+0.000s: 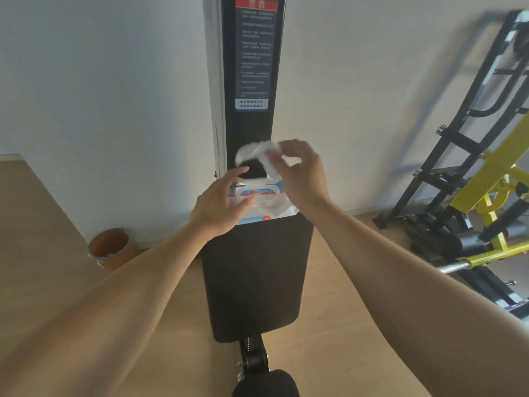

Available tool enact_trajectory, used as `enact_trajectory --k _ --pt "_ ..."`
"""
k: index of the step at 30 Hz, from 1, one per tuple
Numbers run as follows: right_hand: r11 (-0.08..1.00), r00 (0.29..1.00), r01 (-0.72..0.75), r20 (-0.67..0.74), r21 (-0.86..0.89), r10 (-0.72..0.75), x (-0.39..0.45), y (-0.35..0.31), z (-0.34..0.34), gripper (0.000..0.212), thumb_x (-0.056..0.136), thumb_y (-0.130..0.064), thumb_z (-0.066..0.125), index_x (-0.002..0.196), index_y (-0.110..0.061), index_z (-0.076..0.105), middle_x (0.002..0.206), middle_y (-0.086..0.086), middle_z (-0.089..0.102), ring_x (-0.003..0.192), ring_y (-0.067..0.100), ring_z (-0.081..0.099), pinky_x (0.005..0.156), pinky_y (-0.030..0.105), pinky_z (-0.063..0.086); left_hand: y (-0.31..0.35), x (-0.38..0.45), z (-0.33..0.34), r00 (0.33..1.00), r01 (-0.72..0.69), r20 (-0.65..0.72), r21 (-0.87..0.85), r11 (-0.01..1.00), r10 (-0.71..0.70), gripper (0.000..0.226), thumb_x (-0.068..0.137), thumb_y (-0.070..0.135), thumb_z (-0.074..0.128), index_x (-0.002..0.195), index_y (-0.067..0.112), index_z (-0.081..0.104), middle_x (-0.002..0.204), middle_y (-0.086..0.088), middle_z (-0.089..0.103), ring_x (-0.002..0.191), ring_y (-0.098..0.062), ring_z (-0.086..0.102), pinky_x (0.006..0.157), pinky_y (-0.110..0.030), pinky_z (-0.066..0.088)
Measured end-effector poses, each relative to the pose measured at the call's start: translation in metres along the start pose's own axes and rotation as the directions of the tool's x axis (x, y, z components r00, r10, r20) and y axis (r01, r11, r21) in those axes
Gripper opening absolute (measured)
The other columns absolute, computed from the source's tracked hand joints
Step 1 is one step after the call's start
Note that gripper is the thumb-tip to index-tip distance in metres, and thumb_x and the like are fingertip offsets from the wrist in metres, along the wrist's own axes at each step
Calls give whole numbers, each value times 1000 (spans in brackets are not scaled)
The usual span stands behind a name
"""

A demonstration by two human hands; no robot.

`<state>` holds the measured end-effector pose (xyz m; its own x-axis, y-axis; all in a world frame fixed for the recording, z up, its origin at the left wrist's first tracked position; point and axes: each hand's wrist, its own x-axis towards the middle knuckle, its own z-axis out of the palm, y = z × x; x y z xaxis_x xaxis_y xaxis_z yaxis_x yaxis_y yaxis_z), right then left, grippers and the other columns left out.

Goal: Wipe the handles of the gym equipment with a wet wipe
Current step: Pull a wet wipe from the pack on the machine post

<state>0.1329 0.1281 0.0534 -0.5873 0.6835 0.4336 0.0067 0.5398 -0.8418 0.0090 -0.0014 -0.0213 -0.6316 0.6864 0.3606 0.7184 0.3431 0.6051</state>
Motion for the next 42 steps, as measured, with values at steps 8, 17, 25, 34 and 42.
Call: enact_trajectory --k 8,17,25,34,42 --pt "964 956 -252 -133 87 262 13 3 -12 20 88 -36 63 96 -18 60 89 -2 68 82 18 67 56 24 50 -7 0 4 996 -63 64 32 998 61 57 80 74 53 123 38 63 126 15 58 108 -8 59 81 -28 59" --pt "911 902 -405 131 -77 412 -14 25 -14 17 88 -32 70 99 -21 65 94 -2 68 73 17 61 46 20 45 -4 -1 4 996 72 65 -57 996 -68 51 71 76 61 109 42 67 112 26 60 100 0 59 86 -30 56" --pt "923 925 -278 186 -267 332 -25 15 -13 12 94 -30 64 101 -21 65 94 -9 64 78 8 56 53 19 38 9 1 1 994 76 89 -101 992 -67 21 75 59 71 92 47 68 105 26 60 96 -5 61 88 -35 57" --pt "930 932 -361 -50 -65 358 -27 4 -32 13 90 -31 68 97 -21 68 94 -10 67 81 13 62 46 12 40 12 0 -12 994 106 32 -226 968 -102 57 76 63 73 126 36 61 115 20 55 100 -7 58 83 -23 58" --pt "925 925 -361 -82 122 372 -41 -3 -40 13 90 -29 71 98 -20 69 102 2 69 83 16 64 46 11 44 31 -1 -18 978 -36 -207 -219 975 -10 49 80 70 61 110 31 67 112 16 64 101 -7 56 85 -19 51"
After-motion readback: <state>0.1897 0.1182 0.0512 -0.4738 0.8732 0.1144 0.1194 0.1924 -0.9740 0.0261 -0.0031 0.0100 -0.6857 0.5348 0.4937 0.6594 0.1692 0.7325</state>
